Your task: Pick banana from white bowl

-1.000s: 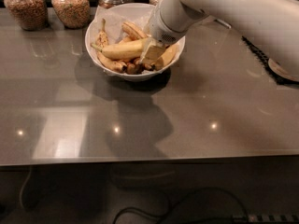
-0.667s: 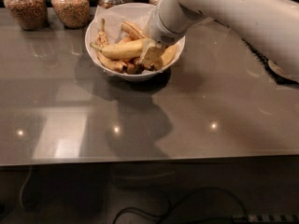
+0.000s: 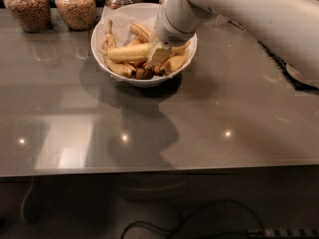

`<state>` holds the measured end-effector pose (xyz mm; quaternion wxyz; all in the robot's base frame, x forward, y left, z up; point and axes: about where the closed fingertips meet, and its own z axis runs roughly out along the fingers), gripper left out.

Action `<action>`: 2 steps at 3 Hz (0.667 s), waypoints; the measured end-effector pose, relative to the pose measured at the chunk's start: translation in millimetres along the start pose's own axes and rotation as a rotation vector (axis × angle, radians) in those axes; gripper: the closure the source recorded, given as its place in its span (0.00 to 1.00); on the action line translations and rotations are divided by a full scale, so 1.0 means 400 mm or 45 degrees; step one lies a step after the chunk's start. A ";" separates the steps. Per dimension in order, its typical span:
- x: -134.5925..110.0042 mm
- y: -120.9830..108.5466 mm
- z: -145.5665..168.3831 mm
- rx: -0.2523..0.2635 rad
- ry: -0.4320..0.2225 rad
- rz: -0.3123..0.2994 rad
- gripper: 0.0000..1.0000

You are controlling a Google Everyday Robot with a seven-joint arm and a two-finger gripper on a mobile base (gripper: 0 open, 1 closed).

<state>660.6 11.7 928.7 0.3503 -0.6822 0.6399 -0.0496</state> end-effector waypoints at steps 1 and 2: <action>-0.040 -0.017 -0.040 0.010 -0.006 -0.063 1.00; -0.072 -0.043 -0.097 0.032 -0.006 -0.131 1.00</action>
Offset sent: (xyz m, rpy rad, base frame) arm -0.0165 0.0084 0.0865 -0.0763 -0.1153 0.1102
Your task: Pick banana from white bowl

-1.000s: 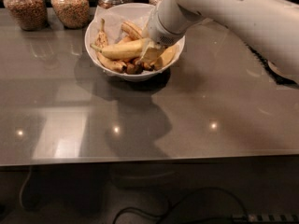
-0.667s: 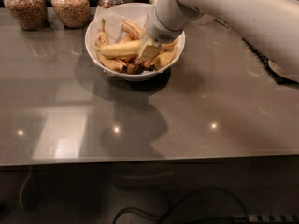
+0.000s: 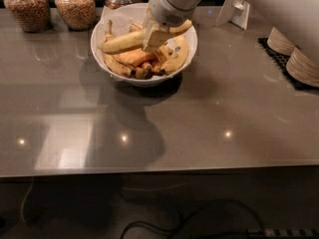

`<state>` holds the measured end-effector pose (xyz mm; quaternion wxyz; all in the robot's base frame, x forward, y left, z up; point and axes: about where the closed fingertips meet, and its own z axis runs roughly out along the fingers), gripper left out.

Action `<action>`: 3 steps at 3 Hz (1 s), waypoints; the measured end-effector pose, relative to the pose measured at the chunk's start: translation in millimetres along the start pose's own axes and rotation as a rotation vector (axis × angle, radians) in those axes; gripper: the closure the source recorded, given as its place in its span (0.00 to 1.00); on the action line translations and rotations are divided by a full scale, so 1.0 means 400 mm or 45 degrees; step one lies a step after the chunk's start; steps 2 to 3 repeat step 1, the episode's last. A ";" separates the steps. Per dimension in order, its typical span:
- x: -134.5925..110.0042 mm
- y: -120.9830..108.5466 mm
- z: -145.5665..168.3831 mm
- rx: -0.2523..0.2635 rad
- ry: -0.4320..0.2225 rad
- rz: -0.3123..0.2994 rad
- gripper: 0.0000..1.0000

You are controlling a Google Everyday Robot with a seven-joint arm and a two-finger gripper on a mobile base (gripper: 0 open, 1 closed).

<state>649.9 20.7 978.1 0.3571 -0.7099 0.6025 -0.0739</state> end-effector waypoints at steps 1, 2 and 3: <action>-0.013 -0.026 -0.070 0.015 -0.051 -0.026 1.00; -0.013 -0.026 -0.070 0.015 -0.051 -0.026 1.00; -0.013 -0.026 -0.070 0.015 -0.051 -0.026 1.00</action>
Offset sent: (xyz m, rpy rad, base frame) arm 0.0000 0.0000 0.0000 0.0000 0.0000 0.0000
